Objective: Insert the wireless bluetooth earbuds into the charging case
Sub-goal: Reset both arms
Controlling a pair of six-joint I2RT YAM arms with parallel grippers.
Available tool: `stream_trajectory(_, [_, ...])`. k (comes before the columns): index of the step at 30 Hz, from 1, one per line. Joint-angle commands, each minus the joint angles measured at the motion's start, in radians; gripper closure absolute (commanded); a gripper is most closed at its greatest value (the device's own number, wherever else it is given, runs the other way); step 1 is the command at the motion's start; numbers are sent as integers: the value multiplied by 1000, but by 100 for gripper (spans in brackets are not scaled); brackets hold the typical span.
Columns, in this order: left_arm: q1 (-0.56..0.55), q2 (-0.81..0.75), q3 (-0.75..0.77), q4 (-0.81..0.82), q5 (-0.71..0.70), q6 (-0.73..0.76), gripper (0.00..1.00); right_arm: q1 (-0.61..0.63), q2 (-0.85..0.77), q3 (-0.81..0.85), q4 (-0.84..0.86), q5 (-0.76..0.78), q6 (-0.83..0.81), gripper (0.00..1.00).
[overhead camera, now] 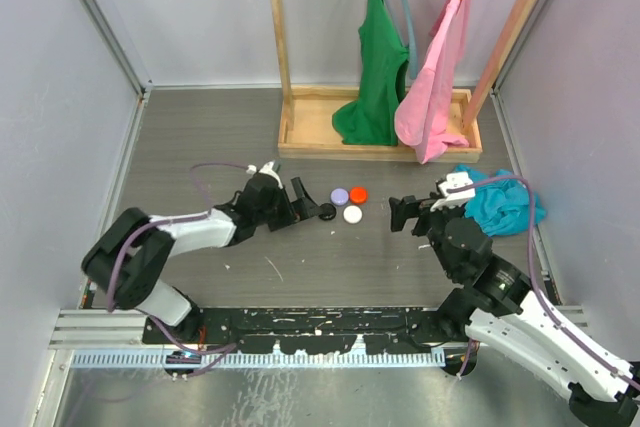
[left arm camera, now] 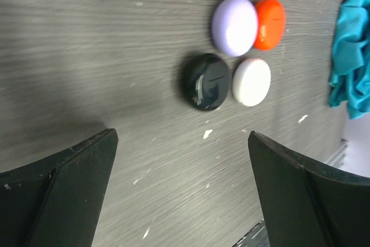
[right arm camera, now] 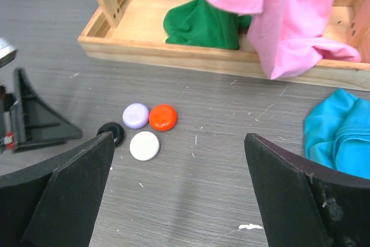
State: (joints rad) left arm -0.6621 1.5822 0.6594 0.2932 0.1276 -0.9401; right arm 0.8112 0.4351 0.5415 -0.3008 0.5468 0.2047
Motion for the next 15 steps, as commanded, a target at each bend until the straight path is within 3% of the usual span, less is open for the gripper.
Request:
stream_trajectory(1, [16,-210,-31,-234,-152,102,2,0,-36,76,-46,119,28,0])
stream_trajectory(10, [26,-820,31,-786,-414,301,2,0,-53,143,-166,197,59,0])
stream_trajectory(15, [26,-1030,151,-1053,-484,379,2,0,-91,162,-208,195,58,0])
